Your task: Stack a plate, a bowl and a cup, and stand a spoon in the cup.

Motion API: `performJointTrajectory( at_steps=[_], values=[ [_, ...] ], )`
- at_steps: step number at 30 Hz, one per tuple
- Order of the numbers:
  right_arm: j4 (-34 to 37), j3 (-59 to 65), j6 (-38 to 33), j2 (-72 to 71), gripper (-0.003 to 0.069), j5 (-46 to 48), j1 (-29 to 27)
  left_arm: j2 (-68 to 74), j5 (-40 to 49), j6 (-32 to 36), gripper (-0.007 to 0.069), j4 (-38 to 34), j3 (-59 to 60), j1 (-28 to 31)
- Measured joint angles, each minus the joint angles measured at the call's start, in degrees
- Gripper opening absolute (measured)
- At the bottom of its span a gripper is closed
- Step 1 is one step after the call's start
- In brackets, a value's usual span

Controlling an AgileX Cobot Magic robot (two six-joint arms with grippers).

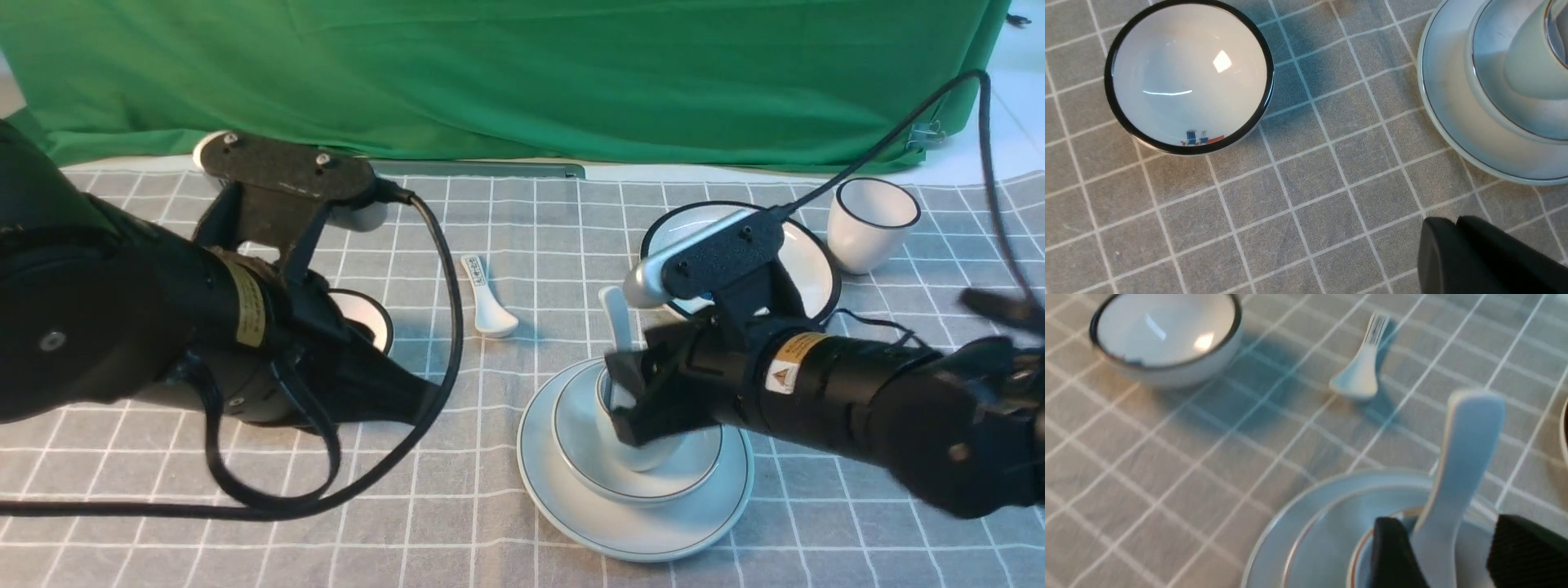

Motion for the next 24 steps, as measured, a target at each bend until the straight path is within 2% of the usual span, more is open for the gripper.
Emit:
performJointTrajectory(
  at_steps=[3, 4, 7, 8, 9, 10, 12, 17, 24],
  values=[
    [0.02, -0.87, -0.42, -5.63, 0.0401, 6.81, -1.30, -2.29, 1.28, -1.35, 0.0009, 1.35, 0.00, 0.00],
    [-0.09, -1.64, -0.64, -10.86, 0.0369, 11.45, -3.21, -4.81, 2.41, -2.83, 0.0009, 2.82, 0.05, 0.00],
    [-0.20, -2.49, -0.77, -18.03, 0.0267, 16.95, -5.83, -8.76, 3.74, -4.88, 0.0009, 4.92, 0.01, 0.00],
    [-0.87, -2.74, -0.77, -22.89, 0.0162, 20.67, -8.25, -12.44, 4.37, -6.44, 0.0009, 6.20, 0.01, 0.00],
    [-1.15, -2.81, -0.82, -24.33, 0.0149, 21.12, -8.84, -12.88, 4.45, -6.67, 0.0009, 6.48, 0.01, 0.00],
    [-2.17, -2.80, -0.82, -28.77, 0.0087, 23.83, -10.49, -15.50, 4.64, -7.42, 0.0009, 7.20, 0.14, 0.00],
    [-4.12, -2.40, -0.77, -36.33, 0.0042, 26.08, -12.62, -19.99, 4.48, -8.43, 0.0009, 8.34, 1.22, 0.00],
    [-5.95, 1.87, -0.53, -54.20, 0.0020, 27.27, -14.72, -30.65, 2.50, -10.02, 0.0009, 12.61, 8.09, 0.00],
    [-6.07, 11.63, 0.55, -74.15, 0.0020, 26.68, -14.72, -41.60, -1.77, -16.51, 0.0009, 17.54, 20.36, 0.00]
  ],
)
